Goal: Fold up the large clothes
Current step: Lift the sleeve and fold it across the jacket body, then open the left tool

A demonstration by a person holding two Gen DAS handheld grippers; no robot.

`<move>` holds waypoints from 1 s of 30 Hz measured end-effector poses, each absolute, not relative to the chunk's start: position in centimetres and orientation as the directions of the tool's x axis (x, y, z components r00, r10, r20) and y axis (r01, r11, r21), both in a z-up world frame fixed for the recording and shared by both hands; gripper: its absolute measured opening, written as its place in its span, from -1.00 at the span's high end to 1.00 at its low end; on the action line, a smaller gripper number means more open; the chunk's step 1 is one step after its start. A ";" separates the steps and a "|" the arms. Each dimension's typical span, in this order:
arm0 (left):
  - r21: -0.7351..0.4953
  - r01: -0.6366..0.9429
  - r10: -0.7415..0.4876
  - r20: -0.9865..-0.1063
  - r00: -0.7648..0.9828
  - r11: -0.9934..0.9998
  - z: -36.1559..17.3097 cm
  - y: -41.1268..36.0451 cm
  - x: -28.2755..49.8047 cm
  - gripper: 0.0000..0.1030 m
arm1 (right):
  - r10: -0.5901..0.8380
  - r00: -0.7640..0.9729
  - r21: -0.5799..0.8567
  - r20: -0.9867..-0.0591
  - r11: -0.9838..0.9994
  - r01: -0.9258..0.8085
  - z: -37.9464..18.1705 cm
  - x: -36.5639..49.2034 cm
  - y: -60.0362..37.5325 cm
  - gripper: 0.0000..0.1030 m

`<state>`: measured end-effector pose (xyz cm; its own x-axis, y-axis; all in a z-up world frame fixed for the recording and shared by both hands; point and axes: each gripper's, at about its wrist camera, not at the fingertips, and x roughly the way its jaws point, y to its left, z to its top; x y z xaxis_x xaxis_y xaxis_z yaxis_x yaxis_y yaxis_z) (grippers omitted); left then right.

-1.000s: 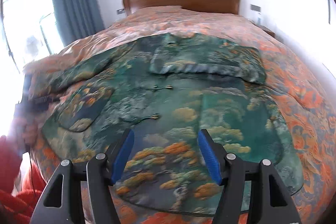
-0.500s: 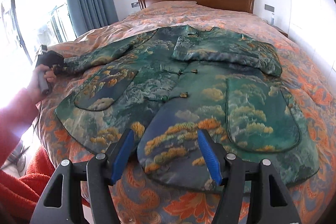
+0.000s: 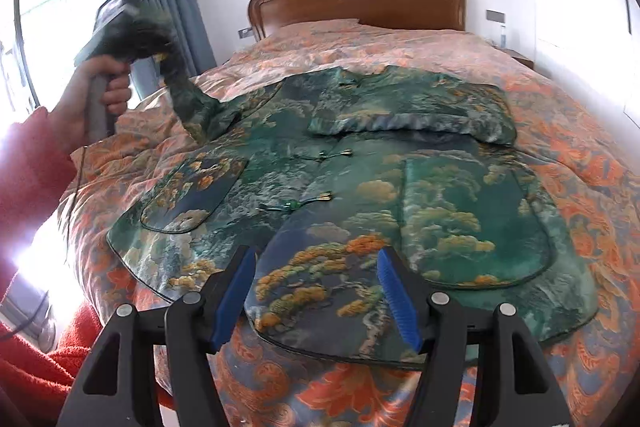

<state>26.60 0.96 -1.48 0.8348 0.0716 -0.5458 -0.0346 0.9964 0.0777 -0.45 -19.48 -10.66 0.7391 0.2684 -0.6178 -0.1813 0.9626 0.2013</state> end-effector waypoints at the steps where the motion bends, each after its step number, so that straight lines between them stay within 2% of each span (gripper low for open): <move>1: 0.103 -0.001 0.059 -0.564 0.824 0.995 -2.4 -1.0 26.9 0.82 | 0.262 0.742 0.206 -0.617 0.964 -0.168 -10.7 -0.7 -19.9 -0.26; 7: 0.241 0.144 0.067 -0.695 0.716 0.960 -10.2 -9.1 28.0 0.77 | 0.226 0.748 0.226 -0.624 0.968 -0.104 -11.4 -1.9 -22.5 -0.26; 10: 0.329 0.201 0.117 -0.737 0.666 0.923 -13.9 -11.3 27.5 0.39 | 0.217 0.742 0.235 -0.635 0.969 -0.082 -12.0 -2.2 -23.3 -0.26; 12: 0.363 0.229 0.129 -0.739 0.661 0.903 -15.1 -11.3 25.9 -0.16 | 0.217 0.738 0.245 -0.640 0.967 -0.072 -12.1 -2.2 -23.8 -0.26; 15: 0.376 0.253 0.103 -0.713 0.693 0.891 -15.4 -9.9 22.4 -0.49 | 0.213 0.743 0.253 -0.635 0.965 -0.061 -11.8 -1.9 -24.4 -0.26; 17: 0.335 0.260 0.065 -0.716 0.695 0.906 -14.7 -7.8 20.0 -0.59 | 0.215 0.746 0.252 -0.631 0.965 -0.066 -11.4 -1.0 -24.6 -0.26; 21: 0.267 0.221 0.041 -0.720 0.693 0.938 -13.6 -3.6 16.9 -0.62 | 0.299 0.724 0.323 -0.622 0.940 -0.110 -9.8 4.1 -24.6 -0.26; 25: 0.225 0.137 0.068 -0.714 0.697 0.965 -13.4 0.2 14.0 -0.64 | 0.453 0.665 0.491 -0.593 0.859 -0.147 -9.9 13.0 -23.8 -0.28; 30: 0.169 0.069 0.076 -0.725 0.684 0.983 -13.9 4.1 11.0 -0.65 | 0.517 0.583 0.633 -0.627 0.775 -0.006 -14.0 23.1 -23.5 -0.28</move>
<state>10.98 4.11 -13.90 0.6842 0.0765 -0.7252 0.0690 0.9832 0.1687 23.09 -23.52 -14.03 0.5834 0.5165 -0.6268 -0.0062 0.7745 0.6325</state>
